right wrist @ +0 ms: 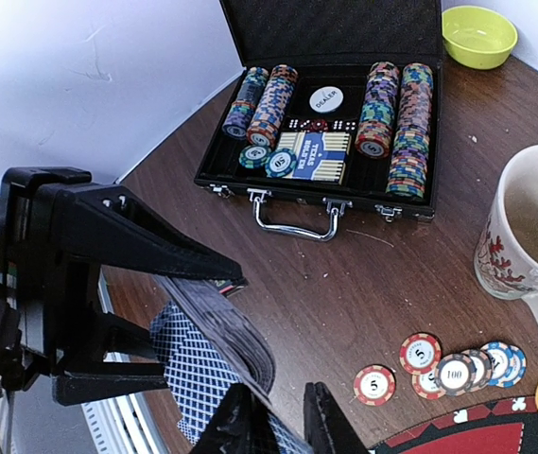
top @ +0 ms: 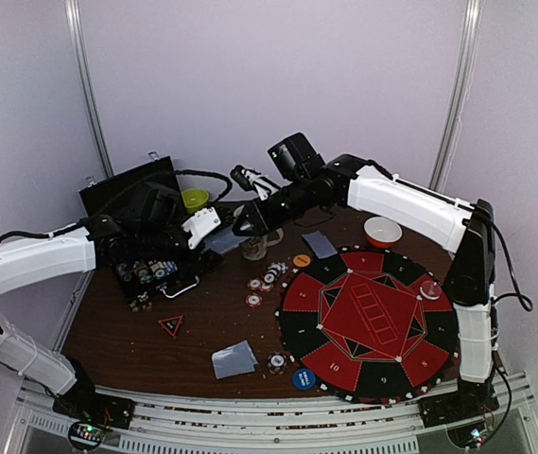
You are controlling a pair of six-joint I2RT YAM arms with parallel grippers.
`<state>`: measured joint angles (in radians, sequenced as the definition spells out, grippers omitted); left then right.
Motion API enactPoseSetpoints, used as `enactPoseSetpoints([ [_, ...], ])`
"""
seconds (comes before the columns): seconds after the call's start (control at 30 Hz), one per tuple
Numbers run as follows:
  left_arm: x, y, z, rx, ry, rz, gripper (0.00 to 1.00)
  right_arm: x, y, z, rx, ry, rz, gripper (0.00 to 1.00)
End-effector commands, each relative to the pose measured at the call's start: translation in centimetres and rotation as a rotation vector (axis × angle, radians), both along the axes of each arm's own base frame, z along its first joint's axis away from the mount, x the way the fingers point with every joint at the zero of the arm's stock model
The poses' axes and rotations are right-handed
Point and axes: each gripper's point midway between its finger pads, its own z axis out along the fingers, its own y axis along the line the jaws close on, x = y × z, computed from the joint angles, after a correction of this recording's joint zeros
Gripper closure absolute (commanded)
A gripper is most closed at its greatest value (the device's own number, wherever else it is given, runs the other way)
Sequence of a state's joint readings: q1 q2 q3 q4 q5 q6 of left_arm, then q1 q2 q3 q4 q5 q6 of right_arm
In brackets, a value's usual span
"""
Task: Distribute texas hold em gaming equipment
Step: Pick up the poker card from the face-down deck piles, then flop the poker card in the community card area.
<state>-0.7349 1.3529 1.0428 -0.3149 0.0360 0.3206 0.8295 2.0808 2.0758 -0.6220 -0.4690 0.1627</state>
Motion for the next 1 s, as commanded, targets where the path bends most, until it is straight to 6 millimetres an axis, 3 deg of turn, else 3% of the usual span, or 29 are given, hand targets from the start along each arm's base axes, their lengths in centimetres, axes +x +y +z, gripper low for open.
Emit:
enactPoseSetpoints([
  [0.0, 0.5, -0.5, 1.4, -0.034, -0.053, -0.004, 0.49, -0.3, -0.7, 1.7, 0.011, -0.007, -0.006, 0.81],
  [0.23, 0.5, -0.5, 1.5, -0.035, -0.057, -0.003, 0.49, -0.2, -2.3, 2.4, -0.038, -0.045, -0.037, 0.88],
  [0.4, 0.5, -0.5, 1.4, -0.035, -0.053, -0.006, 0.49, -0.4, -3.5, 3.1, -0.071, -0.065, -0.055, 1.00],
  [0.53, 0.5, -0.5, 1.3, -0.033, -0.051, -0.005, 0.49, -0.5, -4.8, 4.3, -0.088, -0.095, -0.079, 1.00],
  [0.7, 0.5, -0.6, 1.3, -0.035, -0.050, -0.008, 0.49, -1.0, -6.3, 7.4, -0.054, -0.136, -0.094, 1.00],
  [0.8, 0.4, -0.7, 1.5, -0.040, -0.049, -0.011, 0.49, -1.6, -6.0, 8.6, 0.000, -0.134, -0.074, 1.00],
  [0.97, 0.4, -0.6, 1.7, -0.042, -0.055, -0.008, 0.49, -1.9, -5.4, 9.0, 0.038, -0.117, -0.048, 1.00],
])
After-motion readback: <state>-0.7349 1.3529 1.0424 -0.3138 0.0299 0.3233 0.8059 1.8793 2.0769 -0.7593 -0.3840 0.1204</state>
